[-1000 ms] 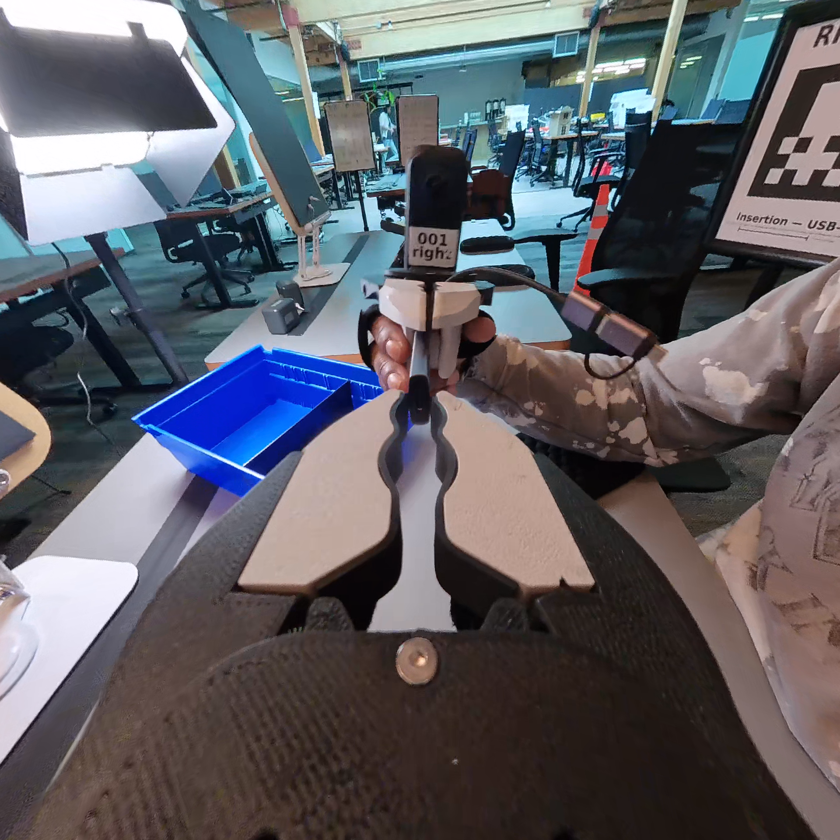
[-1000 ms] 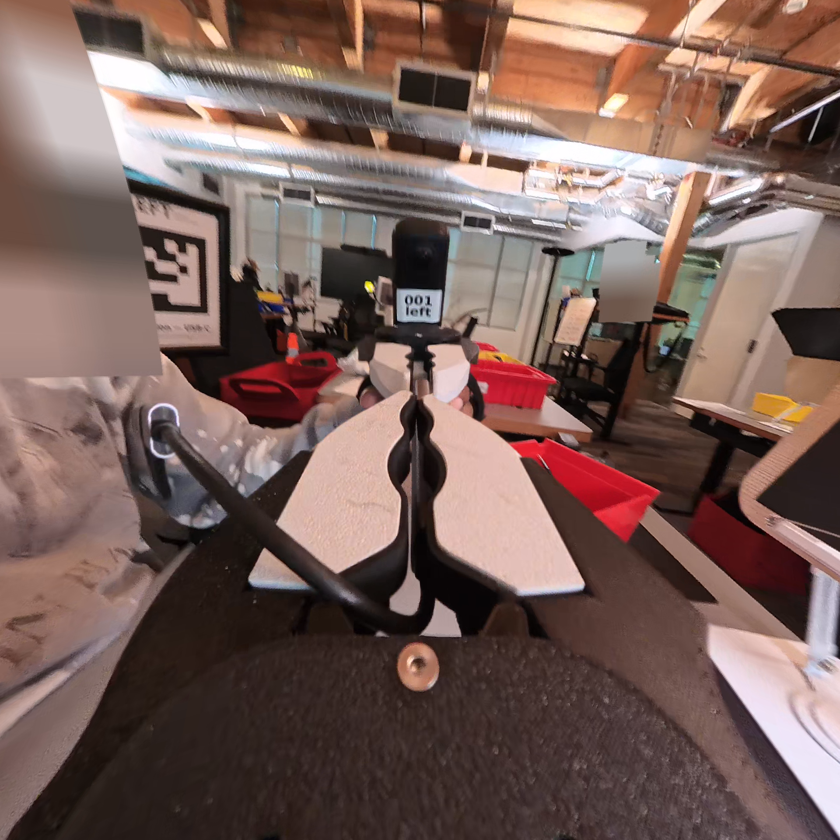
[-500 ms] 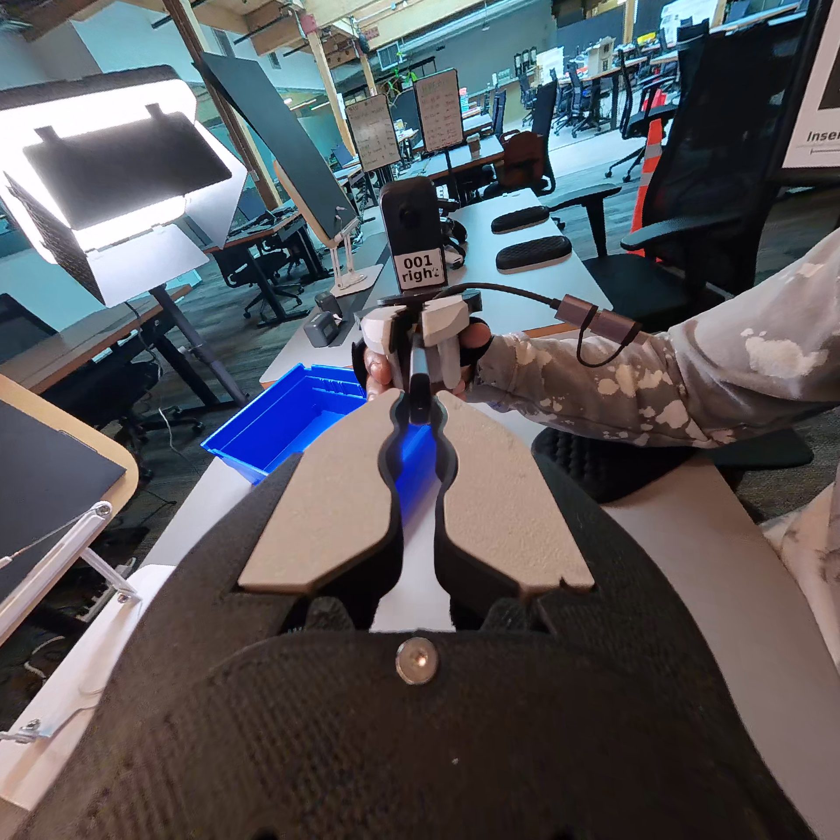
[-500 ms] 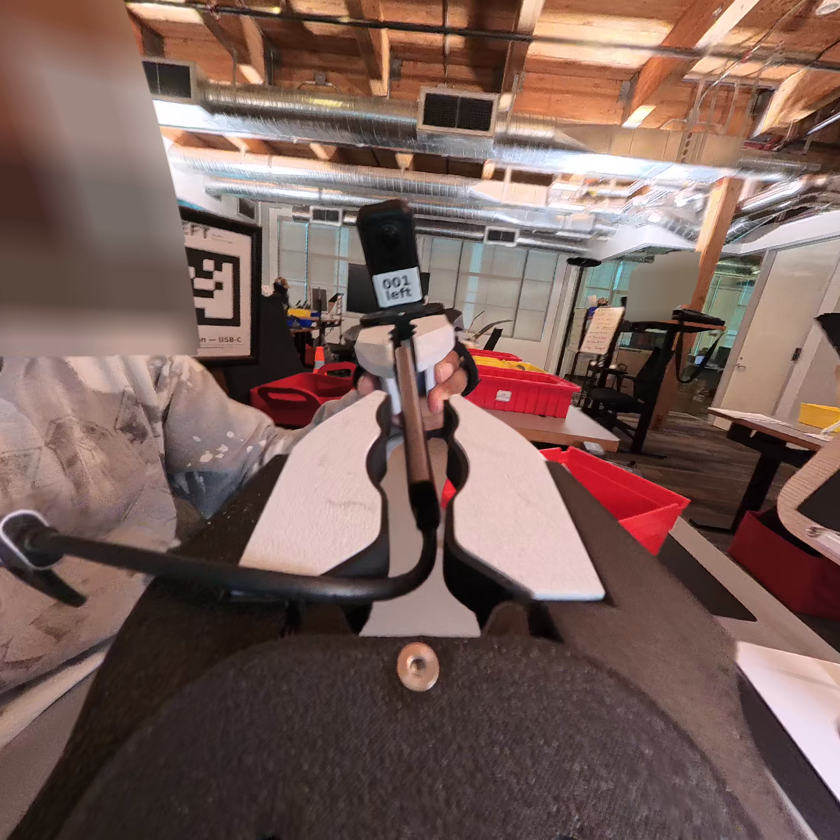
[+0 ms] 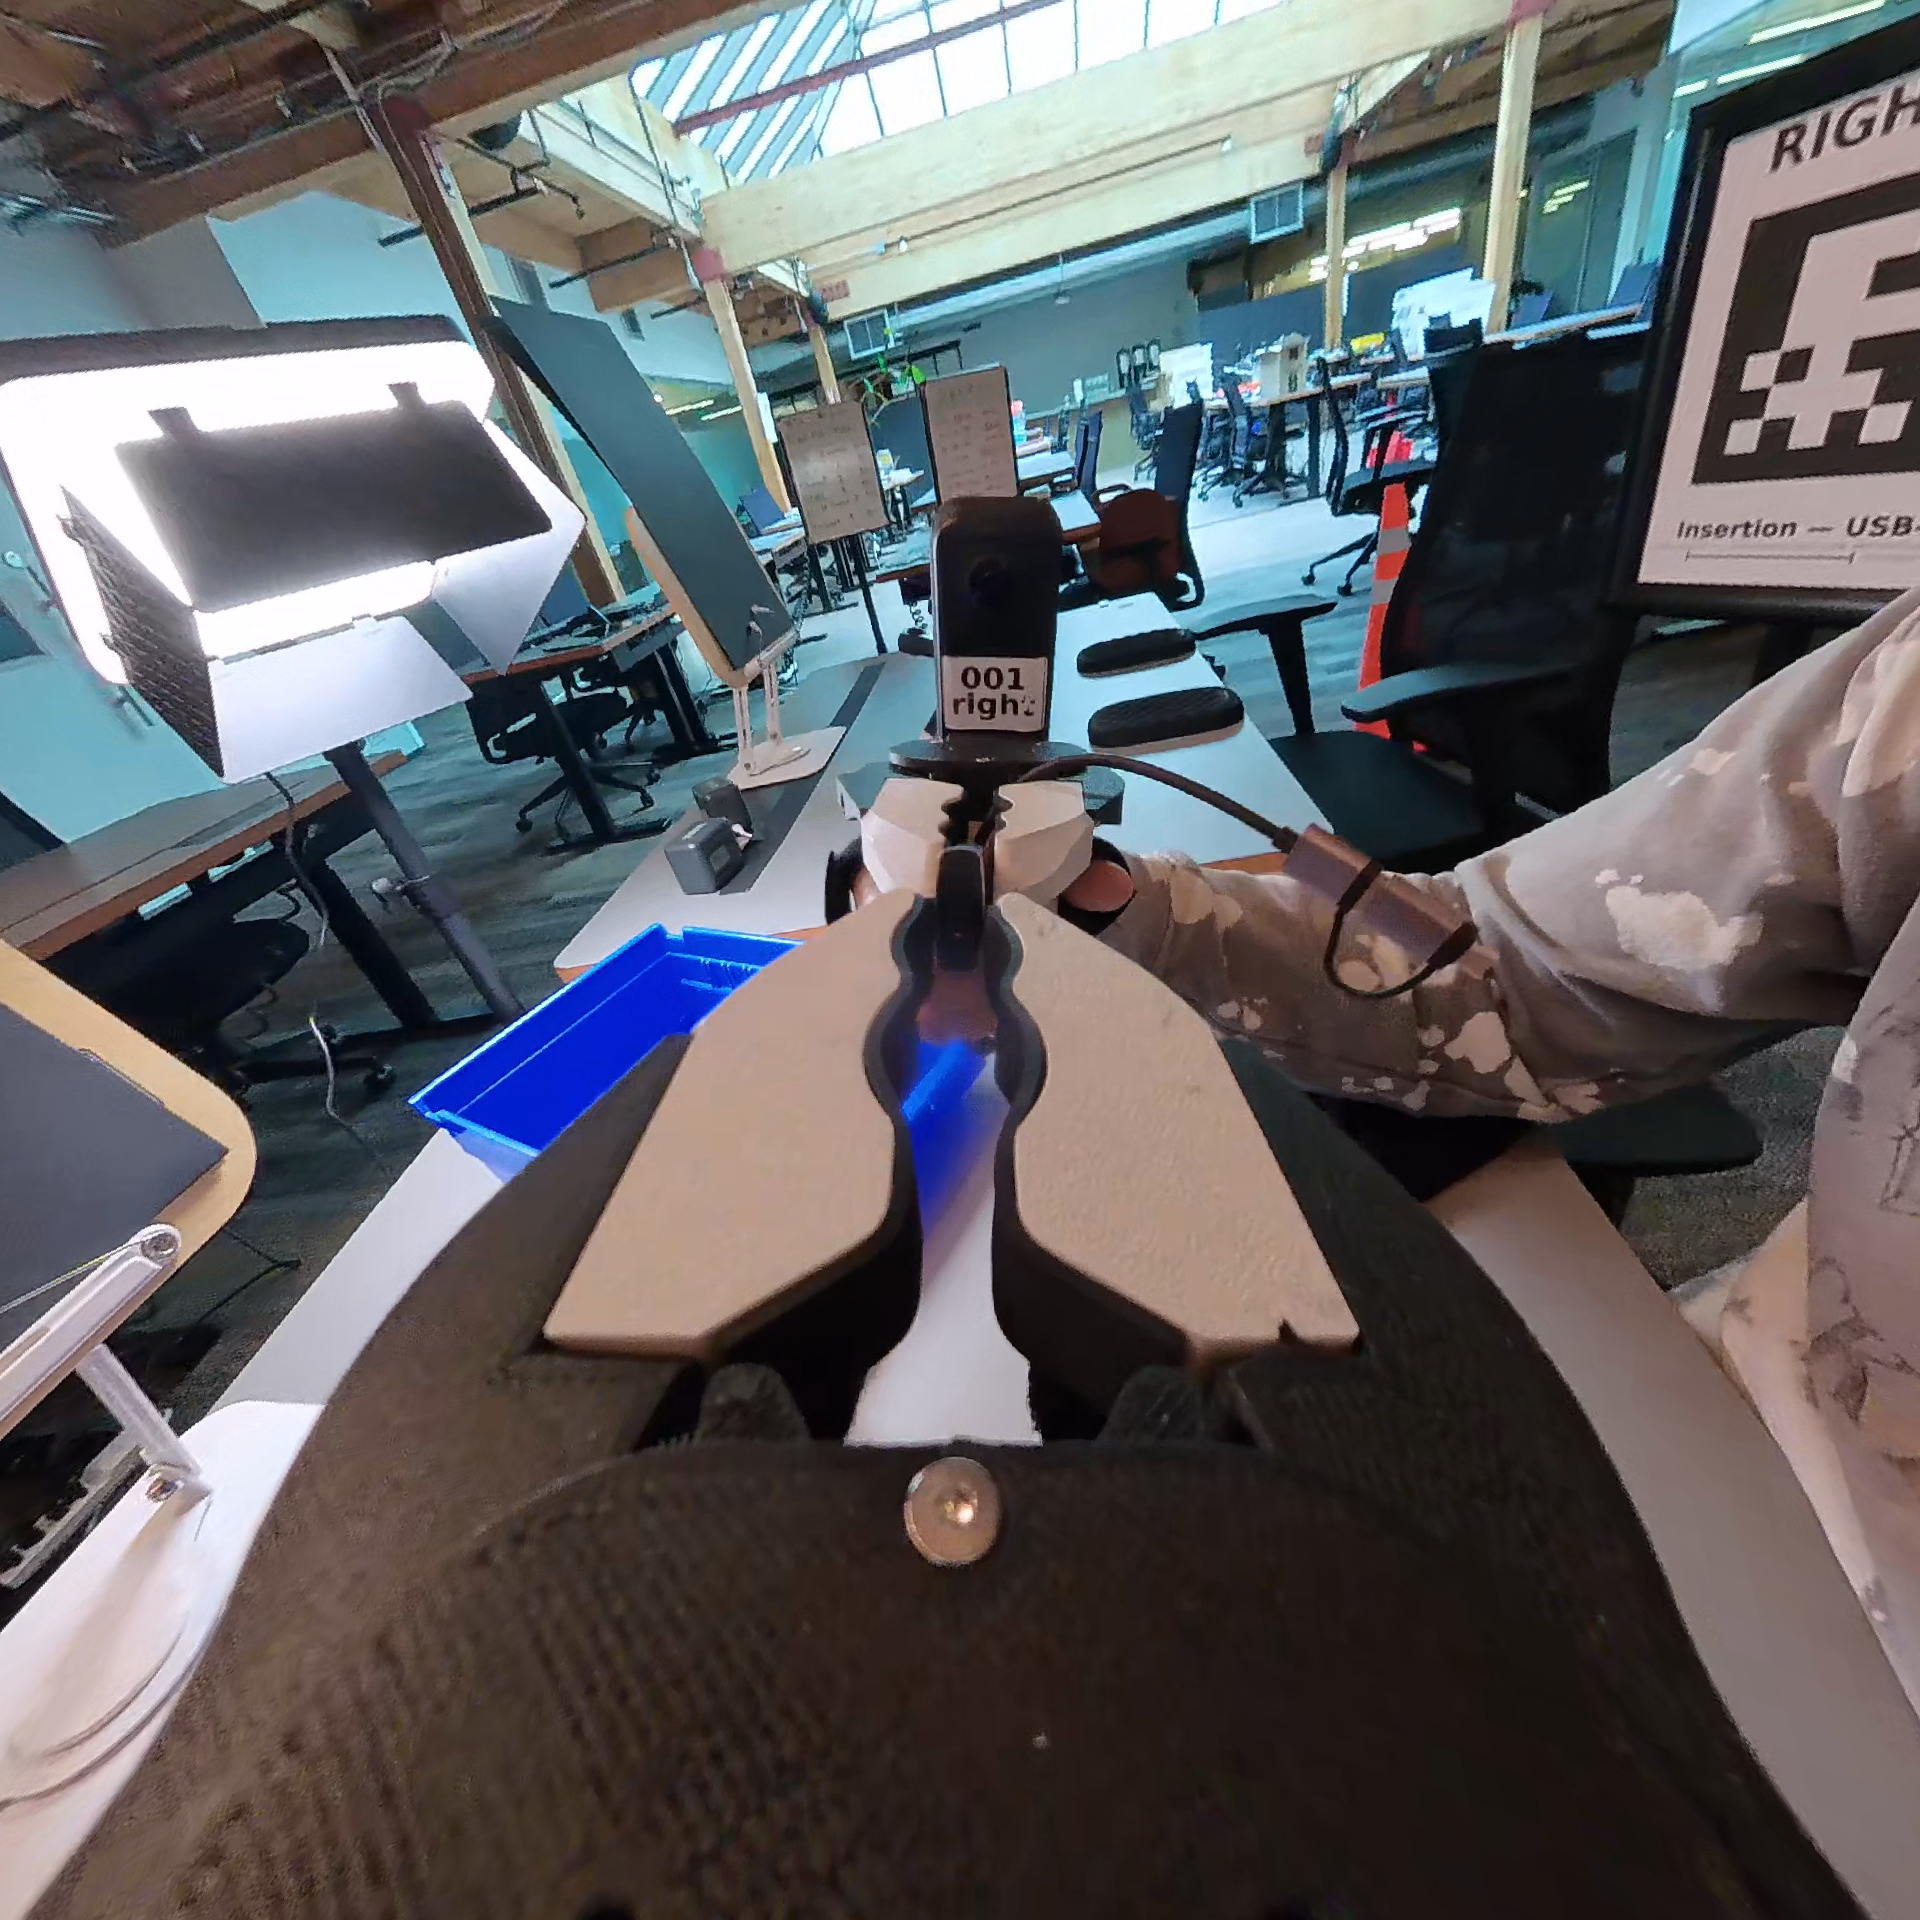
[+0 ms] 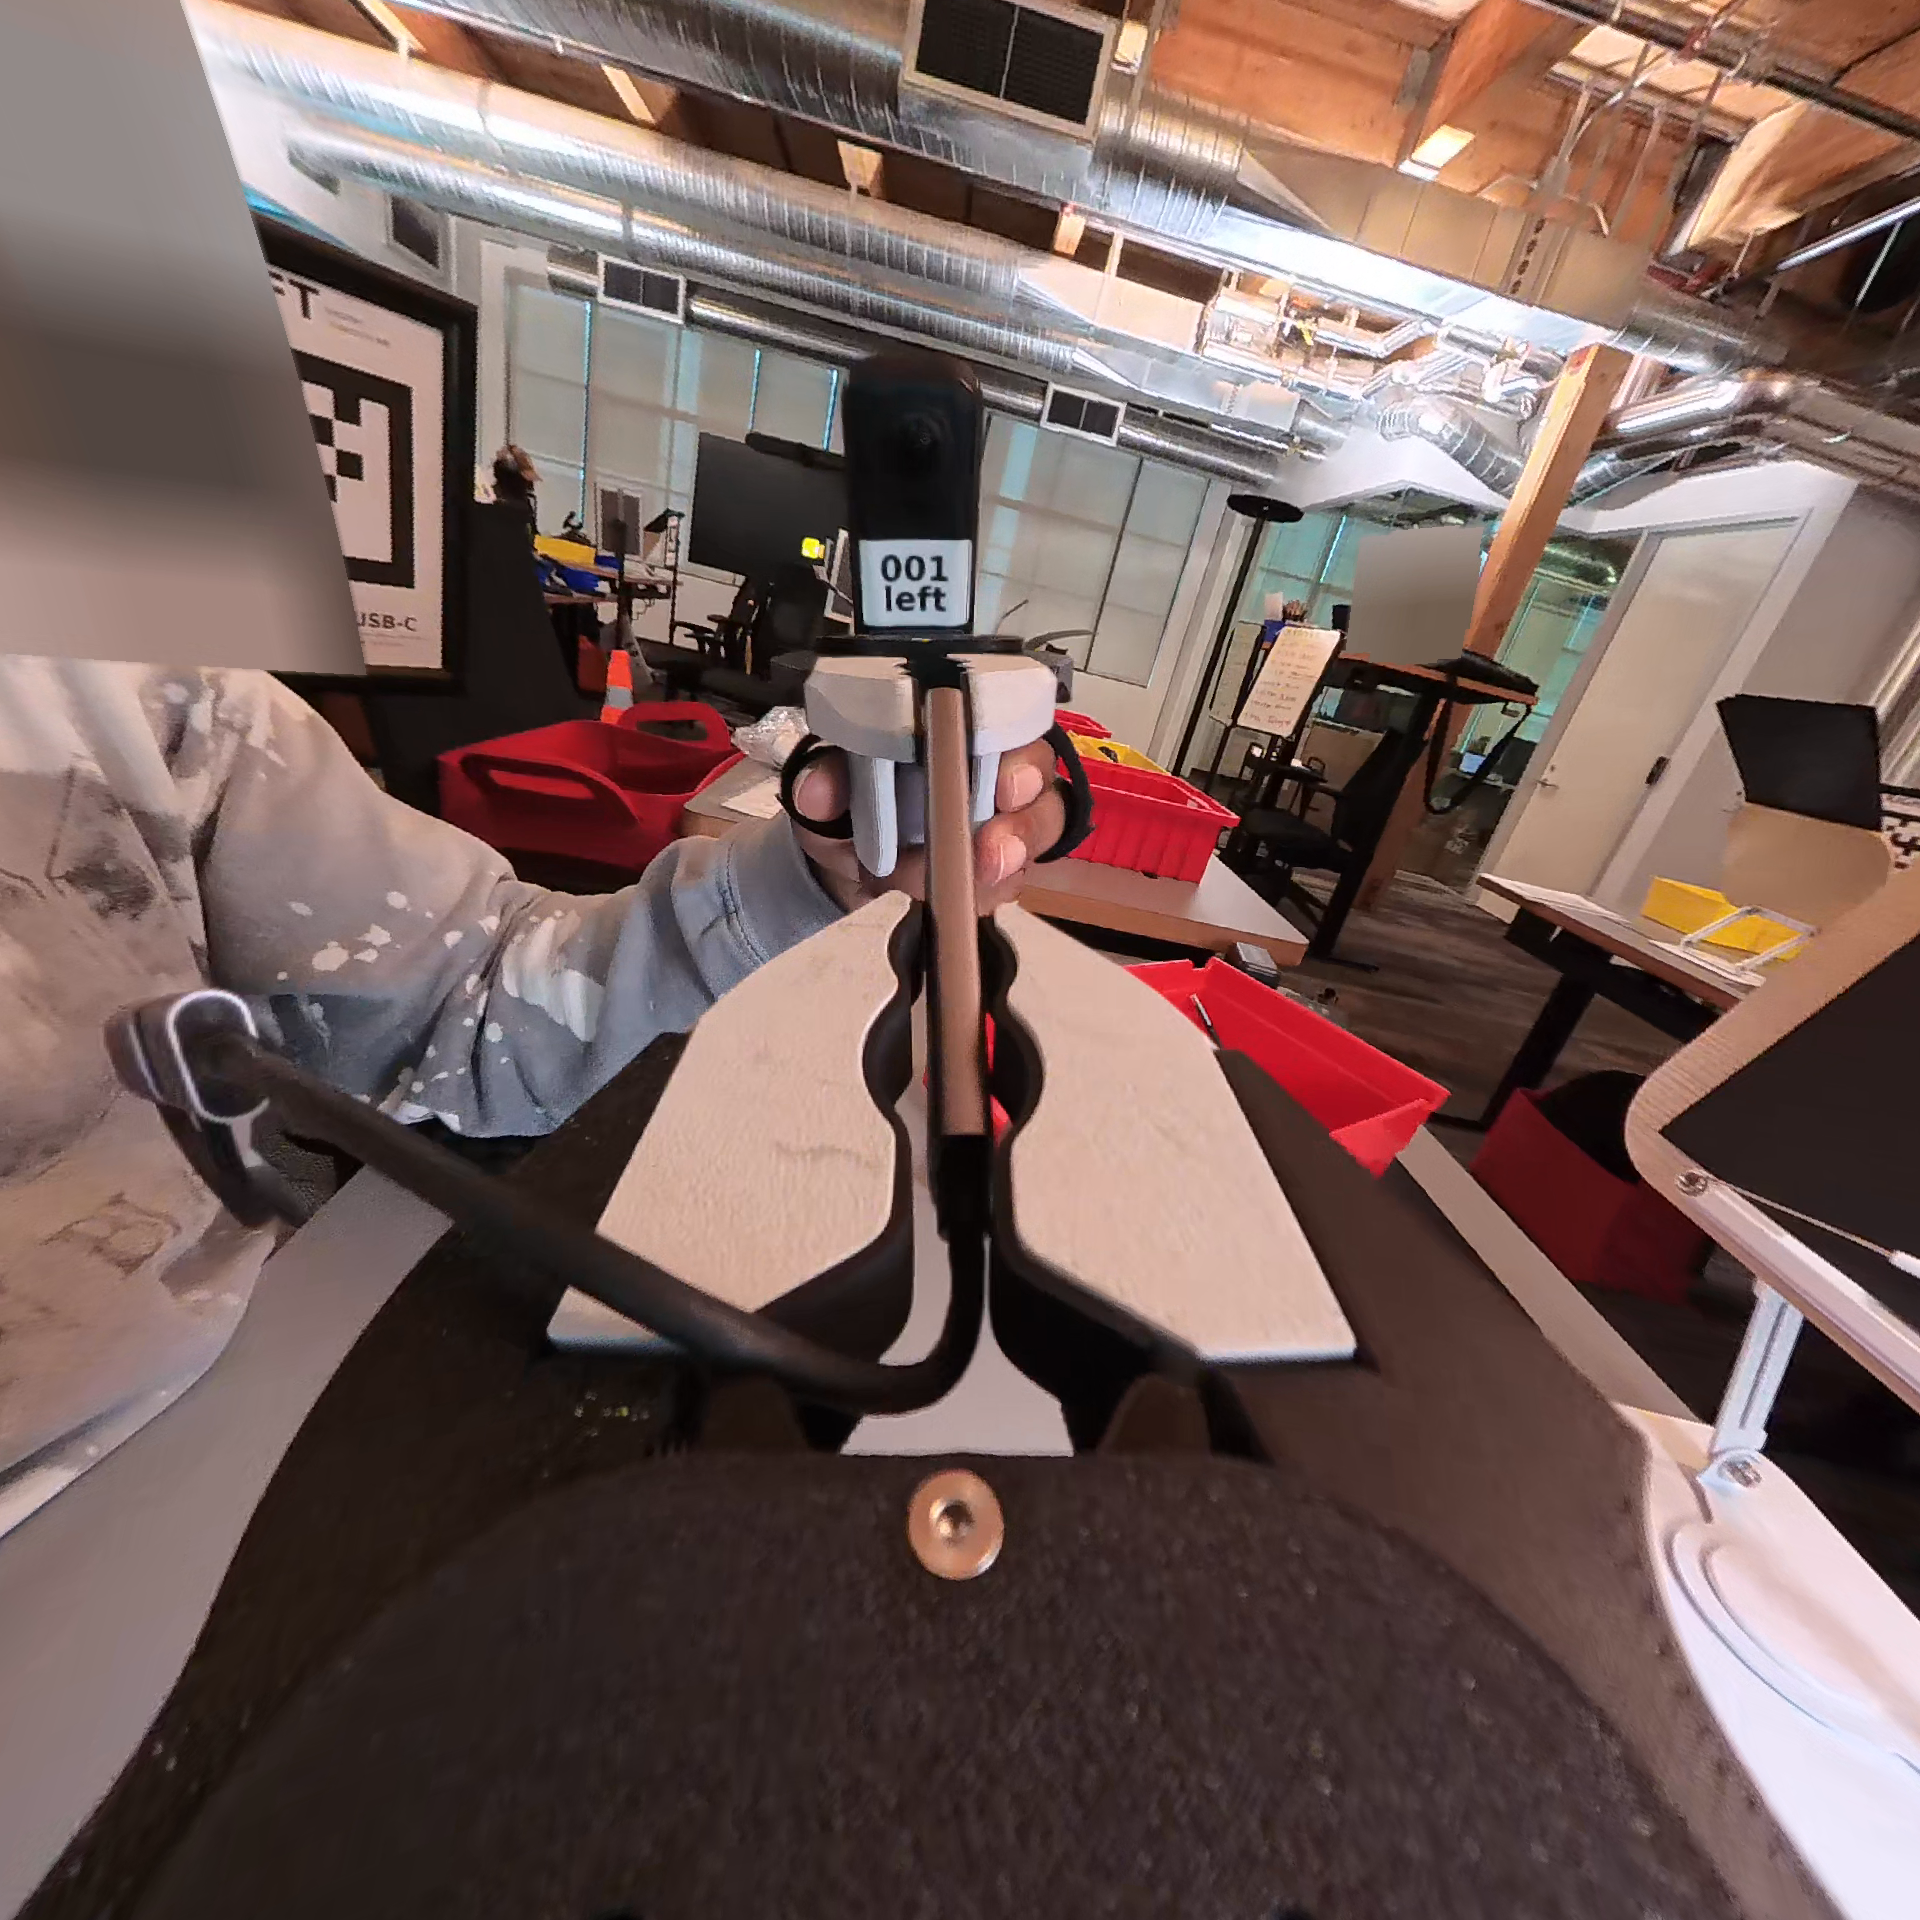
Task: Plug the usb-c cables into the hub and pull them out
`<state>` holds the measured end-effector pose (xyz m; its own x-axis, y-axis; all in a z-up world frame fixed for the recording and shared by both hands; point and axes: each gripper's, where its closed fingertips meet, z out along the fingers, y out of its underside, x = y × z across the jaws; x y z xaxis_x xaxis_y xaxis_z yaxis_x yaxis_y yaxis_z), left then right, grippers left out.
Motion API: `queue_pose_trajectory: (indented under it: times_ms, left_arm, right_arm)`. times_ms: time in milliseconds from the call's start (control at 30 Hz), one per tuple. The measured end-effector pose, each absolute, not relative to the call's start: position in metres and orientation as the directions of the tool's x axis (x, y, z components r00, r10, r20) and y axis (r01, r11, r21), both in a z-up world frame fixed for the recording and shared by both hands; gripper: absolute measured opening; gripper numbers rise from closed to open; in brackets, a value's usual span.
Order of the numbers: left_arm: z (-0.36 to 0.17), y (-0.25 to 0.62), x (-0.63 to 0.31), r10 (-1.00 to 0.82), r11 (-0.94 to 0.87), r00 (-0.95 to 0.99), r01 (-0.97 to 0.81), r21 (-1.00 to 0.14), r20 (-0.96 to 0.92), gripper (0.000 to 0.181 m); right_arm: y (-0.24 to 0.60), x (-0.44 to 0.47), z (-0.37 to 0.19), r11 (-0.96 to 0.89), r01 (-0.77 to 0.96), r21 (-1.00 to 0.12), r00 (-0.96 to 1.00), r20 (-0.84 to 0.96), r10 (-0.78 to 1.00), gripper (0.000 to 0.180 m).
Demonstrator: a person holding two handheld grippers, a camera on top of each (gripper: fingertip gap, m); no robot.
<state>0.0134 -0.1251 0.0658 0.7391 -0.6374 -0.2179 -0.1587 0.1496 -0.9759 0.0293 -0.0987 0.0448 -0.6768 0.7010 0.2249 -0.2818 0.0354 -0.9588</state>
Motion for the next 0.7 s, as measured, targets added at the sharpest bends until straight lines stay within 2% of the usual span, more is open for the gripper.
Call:
queue_pose_trajectory:
  times_ms: [167, 300, 433, 500, 567, 633, 700]
  left_arm:
    - [0.062, -0.124, 0.008, -0.625, 0.125, 0.754, -0.159, -0.979, -0.203, 0.01]
    - [0.053, -0.121, 0.012, -0.62, 0.095, 0.751, -0.219, -0.971, -0.229, 0.028]
    - [0.049, -0.118, 0.018, -0.599, 0.117, 0.746, -0.277, -0.954, -0.29, 0.012]
    - [0.05, -0.12, 0.02, -0.601, 0.141, 0.732, -0.298, -0.944, -0.321, 0.012]
    - [0.056, -0.124, 0.022, -0.609, 0.175, 0.721, -0.286, -0.942, -0.332, 0.011]
    - [0.067, -0.13, 0.019, -0.607, 0.226, 0.723, -0.241, -0.944, -0.33, 0.011]
    - [0.077, -0.136, 0.009, -0.597, 0.263, 0.738, -0.19, -0.946, -0.314, 0.011]
  right_arm:
    - [-0.098, 0.026, 0.044, 0.043, -0.271, -0.962, -0.664, 0.219, 0.715, 0.009]
    - [-0.1, 0.027, 0.043, 0.081, -0.258, -0.963, -0.658, 0.237, 0.714, 0.009]
    - [-0.107, 0.024, 0.035, 0.193, -0.236, -0.952, -0.631, 0.301, 0.715, 0.009]
    - [-0.109, 0.025, 0.039, 0.211, -0.246, -0.946, -0.618, 0.321, 0.718, 0.01]
    - [-0.108, 0.027, 0.045, 0.235, -0.265, -0.935, -0.584, 0.35, 0.732, 0.014]
    - [-0.104, 0.029, 0.044, 0.277, -0.238, -0.931, -0.574, 0.365, 0.733, 0.035]
    - [-0.096, 0.033, 0.044, 0.285, -0.223, -0.932, -0.569, 0.362, 0.739, 0.044]
